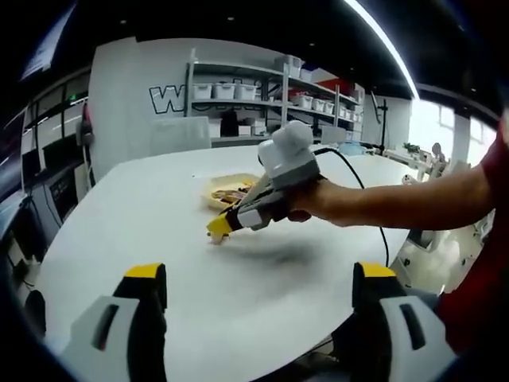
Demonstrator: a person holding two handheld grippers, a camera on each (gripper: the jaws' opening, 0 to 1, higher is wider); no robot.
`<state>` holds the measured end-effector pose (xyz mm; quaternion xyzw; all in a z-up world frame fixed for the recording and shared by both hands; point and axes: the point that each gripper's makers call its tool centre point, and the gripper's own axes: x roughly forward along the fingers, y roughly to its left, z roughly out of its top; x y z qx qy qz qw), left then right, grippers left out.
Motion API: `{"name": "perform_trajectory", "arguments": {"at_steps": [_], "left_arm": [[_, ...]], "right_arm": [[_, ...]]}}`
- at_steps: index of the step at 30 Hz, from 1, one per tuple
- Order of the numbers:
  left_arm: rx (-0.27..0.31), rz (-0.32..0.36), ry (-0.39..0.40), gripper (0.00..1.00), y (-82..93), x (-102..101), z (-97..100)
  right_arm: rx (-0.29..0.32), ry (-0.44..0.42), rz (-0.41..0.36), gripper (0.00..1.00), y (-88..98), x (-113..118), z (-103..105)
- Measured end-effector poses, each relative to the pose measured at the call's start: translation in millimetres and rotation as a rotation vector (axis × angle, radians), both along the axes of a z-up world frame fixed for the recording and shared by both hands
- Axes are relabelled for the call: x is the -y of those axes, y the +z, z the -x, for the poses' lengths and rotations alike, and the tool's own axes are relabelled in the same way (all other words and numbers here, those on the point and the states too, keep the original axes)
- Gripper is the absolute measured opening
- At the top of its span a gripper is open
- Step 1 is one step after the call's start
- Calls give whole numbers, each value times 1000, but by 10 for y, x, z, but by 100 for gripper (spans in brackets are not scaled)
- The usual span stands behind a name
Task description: Place the target food into the container with the food tongs after gripping and lifting it, then release it inside without dropping or visibly crushing the food.
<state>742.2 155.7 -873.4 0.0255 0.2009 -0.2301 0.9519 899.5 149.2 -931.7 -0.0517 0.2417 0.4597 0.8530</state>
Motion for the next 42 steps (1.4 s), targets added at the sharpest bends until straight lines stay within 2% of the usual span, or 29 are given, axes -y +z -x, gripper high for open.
{"name": "perform_trajectory", "arguments": {"at_steps": [8,15,19,25,35,42], "left_arm": [[1,-6,-8,95,15,37,-4],[3,-4,-7,95,16,46,-10],[4,-1,-4,98,18,55,-8],[-1,27,9,99,20,47,-4],[3,17,-8,99,14,92,9],[6,9,-15,99,20,116,-7]], "right_arm": [[21,-7,-11,16,117,75,1],[57,-9,-38,16,328,130,-9],[97,-3,-18,16,403,154,-16],[120,-8,-15,16,505,220,-51],[153,-27,-24,16,697,352,-157],[164,-54,-26,16,760,492,-273]]}}
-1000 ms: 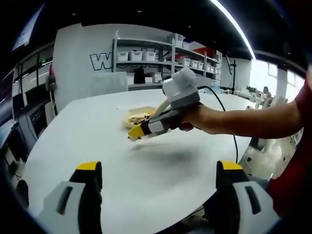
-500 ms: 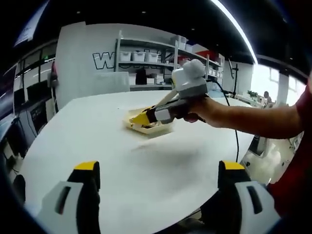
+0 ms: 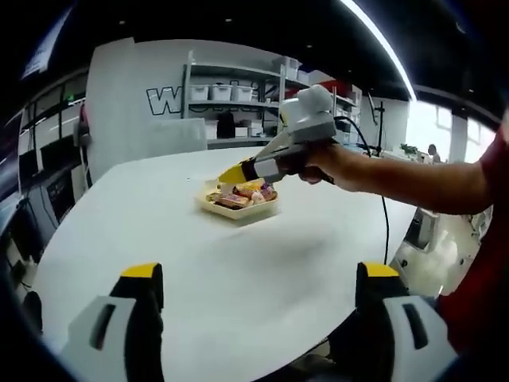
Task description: Place the target food into the container with the food tongs after gripping and lifting it, then release it inside without dropping or visibly crushing the food.
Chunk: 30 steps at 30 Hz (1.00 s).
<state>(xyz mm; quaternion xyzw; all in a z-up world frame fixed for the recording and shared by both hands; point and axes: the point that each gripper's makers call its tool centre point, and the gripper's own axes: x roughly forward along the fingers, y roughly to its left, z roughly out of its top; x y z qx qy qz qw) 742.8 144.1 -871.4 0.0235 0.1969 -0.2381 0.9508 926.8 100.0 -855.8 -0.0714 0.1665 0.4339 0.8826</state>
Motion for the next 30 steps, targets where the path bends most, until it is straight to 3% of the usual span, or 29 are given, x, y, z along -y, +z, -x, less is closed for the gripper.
{"name": "perform_trajectory", "arguments": {"at_steps": [12,30], "left_arm": [[0,-7,-7,99,7,11,-4],[-5,-18,-11,99,0,-3,-29]], "right_arm": [[4,-48,-14,16,88,239,-174],[-28,-105,-24,17,24,458,-451]]}}
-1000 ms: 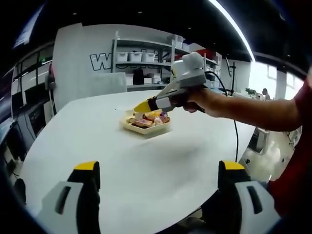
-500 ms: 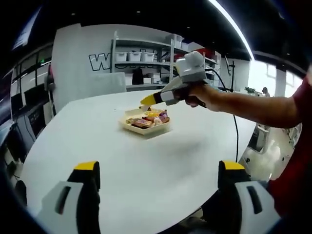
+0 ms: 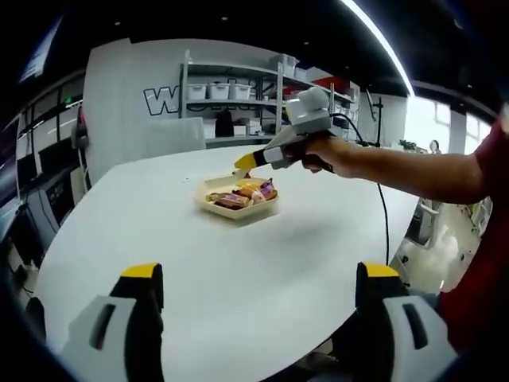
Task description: Place the target food into the container with the food tongs after gripping and lifting it, then release it inside without dropping or visibly crushing the food.
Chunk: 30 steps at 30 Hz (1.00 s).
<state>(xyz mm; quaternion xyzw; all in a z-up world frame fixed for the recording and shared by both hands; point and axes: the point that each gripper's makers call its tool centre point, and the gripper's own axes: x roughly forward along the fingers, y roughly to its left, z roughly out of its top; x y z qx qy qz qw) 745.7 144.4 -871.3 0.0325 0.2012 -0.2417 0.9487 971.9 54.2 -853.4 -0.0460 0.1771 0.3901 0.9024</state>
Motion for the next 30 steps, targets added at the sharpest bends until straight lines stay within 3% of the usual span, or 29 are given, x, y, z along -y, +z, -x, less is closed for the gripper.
{"name": "perform_trajectory", "arguments": {"at_steps": [15,16,17,18,21,30], "left_arm": [[-9,-2,3,98,-36,-12,-29],[-9,-2,4,98,-37,-13,-31],[-11,-2,4,98,-45,-13,-34],[-12,-2,4,98,-49,-14,-35],[-15,-1,5,98,-67,-22,-42],[-13,1,-7,98,-57,38,-60]], "right_arm": [[-1,-29,-31,18,34,33,-252],[9,-33,-32,20,44,36,-263],[103,-45,-12,21,124,82,-347],[140,-44,-8,22,158,100,-357],[96,-53,-68,24,189,122,-336],[102,-89,-83,24,237,251,-371]]}}
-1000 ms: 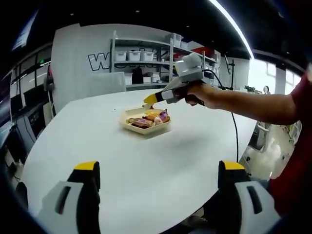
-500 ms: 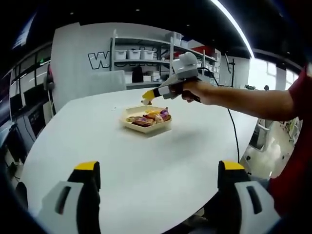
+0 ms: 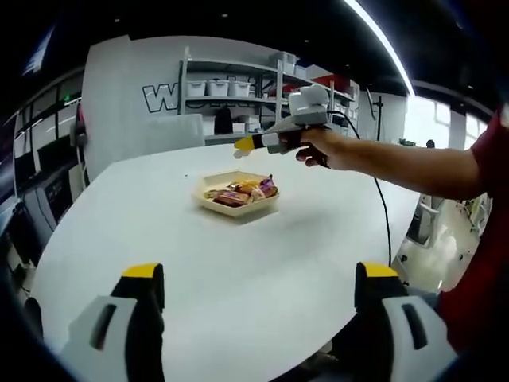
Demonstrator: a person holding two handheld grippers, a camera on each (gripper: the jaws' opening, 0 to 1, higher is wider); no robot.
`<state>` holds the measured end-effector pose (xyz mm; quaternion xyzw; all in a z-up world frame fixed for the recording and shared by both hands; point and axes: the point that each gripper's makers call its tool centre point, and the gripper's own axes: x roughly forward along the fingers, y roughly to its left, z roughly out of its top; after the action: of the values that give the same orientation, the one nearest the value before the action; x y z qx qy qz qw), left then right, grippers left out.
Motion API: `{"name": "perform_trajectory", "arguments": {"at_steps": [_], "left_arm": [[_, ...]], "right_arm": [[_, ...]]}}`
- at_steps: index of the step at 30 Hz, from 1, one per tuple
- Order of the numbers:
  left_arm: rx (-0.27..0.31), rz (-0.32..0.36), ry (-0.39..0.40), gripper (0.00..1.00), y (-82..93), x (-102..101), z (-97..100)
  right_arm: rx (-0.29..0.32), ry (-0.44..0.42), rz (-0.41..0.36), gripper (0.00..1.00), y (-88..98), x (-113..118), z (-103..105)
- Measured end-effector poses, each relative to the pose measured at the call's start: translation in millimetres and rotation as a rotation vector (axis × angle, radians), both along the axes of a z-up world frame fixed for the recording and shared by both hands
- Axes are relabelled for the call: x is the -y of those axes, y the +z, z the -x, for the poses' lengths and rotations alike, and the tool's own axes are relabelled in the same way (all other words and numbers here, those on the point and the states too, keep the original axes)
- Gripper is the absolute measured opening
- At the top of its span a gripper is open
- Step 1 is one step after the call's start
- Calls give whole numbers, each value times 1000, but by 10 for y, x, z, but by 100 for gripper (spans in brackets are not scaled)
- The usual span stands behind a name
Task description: Place the target food into the container with the food tongs after gripping and lifting it, then release it inside without dropping or visibly crushing the food.
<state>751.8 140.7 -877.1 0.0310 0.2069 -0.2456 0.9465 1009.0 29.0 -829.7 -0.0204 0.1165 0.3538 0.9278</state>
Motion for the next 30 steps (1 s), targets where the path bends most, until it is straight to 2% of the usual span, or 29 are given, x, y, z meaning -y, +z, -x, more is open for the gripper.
{"name": "perform_trajectory", "arguments": {"at_steps": [6,11,19,30], "left_arm": [[-3,4,0,98,-27,14,14],[12,6,-10,97,6,55,-2],[5,-30,-30,97,3,90,24],[9,-40,-57,96,-9,179,68]], "right_arm": [[-18,-19,-13,24,-6,134,48],[-25,-19,-17,25,2,158,131],[-29,3,-21,24,8,102,258],[-45,56,-30,25,-29,24,600]]}}
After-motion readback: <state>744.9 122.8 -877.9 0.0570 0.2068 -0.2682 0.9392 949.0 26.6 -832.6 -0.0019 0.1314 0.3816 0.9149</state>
